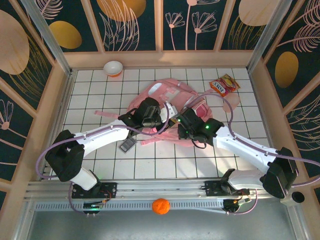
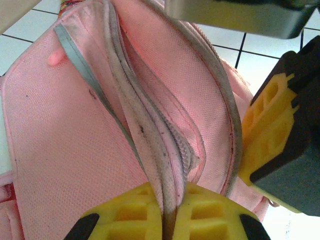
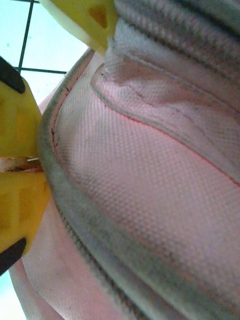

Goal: Pack the student bag

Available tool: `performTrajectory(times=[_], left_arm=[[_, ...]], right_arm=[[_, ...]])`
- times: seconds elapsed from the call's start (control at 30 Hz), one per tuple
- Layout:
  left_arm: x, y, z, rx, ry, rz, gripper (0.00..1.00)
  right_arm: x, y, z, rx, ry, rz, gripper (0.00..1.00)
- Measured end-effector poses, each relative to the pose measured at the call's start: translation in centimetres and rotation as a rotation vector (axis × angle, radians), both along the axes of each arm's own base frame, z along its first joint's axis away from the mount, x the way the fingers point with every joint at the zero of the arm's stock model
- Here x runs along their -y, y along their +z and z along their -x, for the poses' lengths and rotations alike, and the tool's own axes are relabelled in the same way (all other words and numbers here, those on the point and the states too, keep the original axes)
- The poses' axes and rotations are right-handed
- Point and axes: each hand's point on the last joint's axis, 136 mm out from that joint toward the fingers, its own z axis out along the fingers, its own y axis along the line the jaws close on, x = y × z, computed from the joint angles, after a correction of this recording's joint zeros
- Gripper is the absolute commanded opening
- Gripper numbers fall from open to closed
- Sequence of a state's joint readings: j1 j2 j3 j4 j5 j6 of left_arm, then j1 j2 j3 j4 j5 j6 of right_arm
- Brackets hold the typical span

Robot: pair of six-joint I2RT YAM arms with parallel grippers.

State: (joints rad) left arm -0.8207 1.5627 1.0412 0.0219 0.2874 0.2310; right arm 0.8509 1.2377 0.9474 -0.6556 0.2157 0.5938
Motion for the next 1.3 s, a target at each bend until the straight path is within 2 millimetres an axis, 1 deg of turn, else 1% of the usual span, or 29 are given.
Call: performTrajectory(times=[0.03,0.2,0.47,0.63,0.67,0.7,0.77,0.8,0.83,0.87,0.97,1.03,1.07,1.2,1.3], left_arm=[[0.0,0.0,0.0,0.000,0.000,0.000,0.00],[0.0,0.0,0.0,0.017,-0.008,-0.009,0.00],[-0.1,0.5,-0.2,0.112,-0.113,-0.015,0.00],[-0.5,0.3,0.0,0.138,-0.174,-0.035,0.00],[-0.6,0.2,0.0,0.137,-0.179,-0.040,0.01],[-0.7,0.1,0.1,0.137,-0.183,-0.045,0.07],[-0.9,-0.1,0.0,0.132,-0.183,-0.050,0.22],[-1.0,-0.1,0.0,0.127,-0.181,-0.051,0.32],[-1.2,-0.3,-0.2,0.114,-0.162,-0.057,0.40],[-1.6,-0.4,-0.5,0.103,-0.142,-0.062,0.43],[-2.9,-0.7,-2.1,0.015,0.001,-0.051,0.52],[-3.7,-0.7,-2.6,-0.055,0.117,-0.029,0.58],[-4.5,-0.8,-2.9,-0.107,0.203,-0.016,0.60],[-7.4,-1.2,-3.3,-0.322,0.527,0.046,0.58],[-9.1,-2.5,-3.2,-0.481,0.714,0.098,0.57]], right_arm=[[0.0,0.0,0.0,0.002,0.005,0.000,0.00],[0.1,0.6,0.1,0.004,0.016,-0.027,0.00],[1.7,2.3,-0.5,-0.032,0.084,-0.154,0.00],[1.2,2.2,0.1,-0.056,0.167,-0.211,0.00],[1.0,2.2,0.2,-0.061,0.181,-0.218,0.00],[0.8,2.2,0.4,-0.067,0.196,-0.227,0.00],[0.5,2.4,0.6,-0.075,0.216,-0.248,0.00],[0.3,2.4,0.8,-0.080,0.225,-0.257,0.00],[0.3,2.3,0.9,-0.089,0.225,-0.260,0.00],[0.3,2.3,1.0,-0.098,0.220,-0.262,0.00],[-0.2,2.0,1.3,-0.126,0.189,-0.287,0.00],[-1.1,2.0,1.5,-0.132,0.176,-0.317,0.00],[-1.7,2.0,1.6,-0.134,0.167,-0.336,0.00],[-4.5,2.1,1.1,-0.133,0.131,-0.406,0.00],[-6.5,1.5,0.9,-0.146,0.111,-0.432,0.00]])
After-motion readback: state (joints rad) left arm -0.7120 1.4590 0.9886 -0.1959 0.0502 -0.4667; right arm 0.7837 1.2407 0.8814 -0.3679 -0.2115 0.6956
